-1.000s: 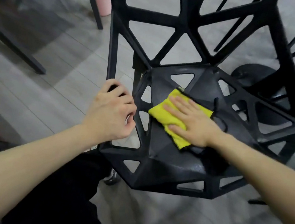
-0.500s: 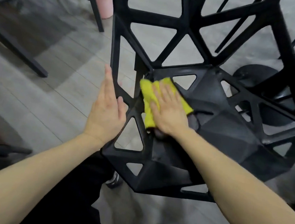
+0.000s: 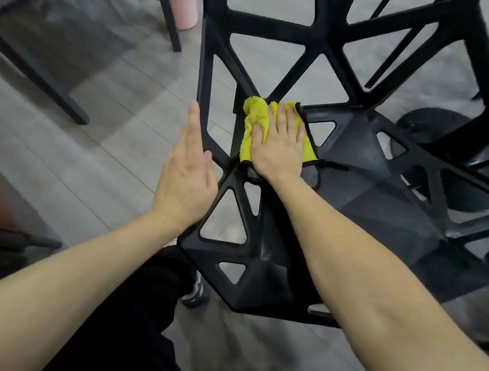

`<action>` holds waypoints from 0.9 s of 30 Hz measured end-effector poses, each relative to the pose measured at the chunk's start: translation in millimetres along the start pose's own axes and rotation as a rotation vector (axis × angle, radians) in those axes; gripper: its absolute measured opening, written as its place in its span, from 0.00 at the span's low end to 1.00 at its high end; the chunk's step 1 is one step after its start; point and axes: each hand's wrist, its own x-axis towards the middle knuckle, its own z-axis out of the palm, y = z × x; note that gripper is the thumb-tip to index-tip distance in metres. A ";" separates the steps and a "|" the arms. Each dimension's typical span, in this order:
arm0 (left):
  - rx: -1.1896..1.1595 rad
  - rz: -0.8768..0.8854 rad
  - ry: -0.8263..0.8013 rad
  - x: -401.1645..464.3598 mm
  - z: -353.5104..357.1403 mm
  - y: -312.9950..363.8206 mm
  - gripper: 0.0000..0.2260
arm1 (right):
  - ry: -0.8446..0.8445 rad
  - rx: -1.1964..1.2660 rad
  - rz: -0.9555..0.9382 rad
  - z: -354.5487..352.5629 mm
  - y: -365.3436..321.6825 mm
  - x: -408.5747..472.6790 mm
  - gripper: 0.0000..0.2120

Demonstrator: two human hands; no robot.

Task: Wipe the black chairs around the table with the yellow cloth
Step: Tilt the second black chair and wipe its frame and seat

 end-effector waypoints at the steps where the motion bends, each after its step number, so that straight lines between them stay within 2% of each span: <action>1: 0.000 0.003 0.005 1.1 -0.7 -0.1 0.35 | -0.010 -0.004 0.008 2.4 -3.9 -0.7 0.34; 4: -0.030 0.007 -0.013 2.7 -1.0 0.6 0.34 | -0.069 0.067 -0.172 -2.4 -1.1 -72.4 0.32; 7: -0.051 -0.019 -0.008 1.1 -1.7 2.4 0.34 | -0.122 0.031 -0.323 -8.1 22.9 -162.6 0.33; 10: -0.044 -0.022 -0.003 2.5 2.0 4.0 0.34 | -0.095 -0.036 -0.217 -4.6 24.0 -139.8 0.35; 13: -0.032 -0.035 0.006 6.7 0.1 0.8 0.34 | -0.061 0.015 -0.002 2.7 -11.4 -72.5 0.34; 15: -0.019 -0.028 0.012 9.0 0.4 0.2 0.34 | -0.075 0.037 0.042 6.7 -17.9 -63.9 0.33; 22: -0.120 -0.155 0.086 5.9 -8.8 14.8 0.30 | -0.062 -0.123 -0.396 -37.3 76.4 -253.0 0.31; 25: -0.139 -0.287 0.137 -5.3 -4.7 14.3 0.17 | -0.048 -0.190 -0.380 -36.5 81.9 -234.3 0.32; 27: -0.155 -0.357 0.060 -12.2 -0.6 12.0 0.25 | -0.079 -0.187 -0.260 -26.9 68.8 -187.8 0.37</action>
